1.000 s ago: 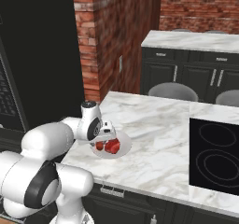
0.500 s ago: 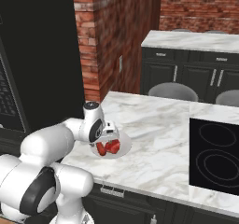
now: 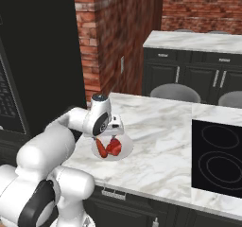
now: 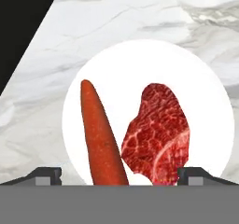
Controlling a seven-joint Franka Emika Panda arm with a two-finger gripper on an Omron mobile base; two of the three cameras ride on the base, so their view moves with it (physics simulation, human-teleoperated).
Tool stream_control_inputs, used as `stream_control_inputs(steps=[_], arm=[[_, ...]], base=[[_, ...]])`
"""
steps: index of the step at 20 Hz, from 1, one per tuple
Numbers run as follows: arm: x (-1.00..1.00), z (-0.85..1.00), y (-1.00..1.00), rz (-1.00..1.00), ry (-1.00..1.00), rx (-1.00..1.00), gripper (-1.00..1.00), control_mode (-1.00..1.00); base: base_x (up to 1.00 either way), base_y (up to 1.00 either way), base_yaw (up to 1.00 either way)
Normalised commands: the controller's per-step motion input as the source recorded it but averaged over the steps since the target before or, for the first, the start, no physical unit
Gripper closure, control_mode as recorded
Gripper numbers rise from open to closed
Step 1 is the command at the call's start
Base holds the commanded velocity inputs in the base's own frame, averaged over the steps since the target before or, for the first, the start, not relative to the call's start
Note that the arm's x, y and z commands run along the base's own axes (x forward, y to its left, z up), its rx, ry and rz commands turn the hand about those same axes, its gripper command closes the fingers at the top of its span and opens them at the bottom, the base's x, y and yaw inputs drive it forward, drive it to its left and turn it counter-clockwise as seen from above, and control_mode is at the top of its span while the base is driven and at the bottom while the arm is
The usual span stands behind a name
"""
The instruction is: Place the steak on the plate and place the carrot on the same plate.
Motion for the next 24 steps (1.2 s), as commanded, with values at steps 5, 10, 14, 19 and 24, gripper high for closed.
stream_control_inputs(steps=[5, 10, 14, 19, 24], arm=[[-0.62, 0.71, 0.00, -0.03, 0.00, 0.01, -1.00, -1.00], [-1.00, 0.68, 0.00, -0.12, -0.01, 0.00, -1.00, -1.00], [-1.00, 0.38, 0.15, -0.26, -0.02, -0.01, -1.00, -1.00], [-0.30, 0.24, 0.04, -0.52, 0.12, -0.13, -1.00, -1.00], [-0.34, 0.00, 0.00, -0.51, -0.02, -0.03, -1.00, -1.00]], base=[[0.00, 0.00, 0.00], [0.00, 0.00, 0.00], [0.00, 0.00, 0.00], [0.00, 0.00, 0.00], [0.00, 0.00, 0.00]])
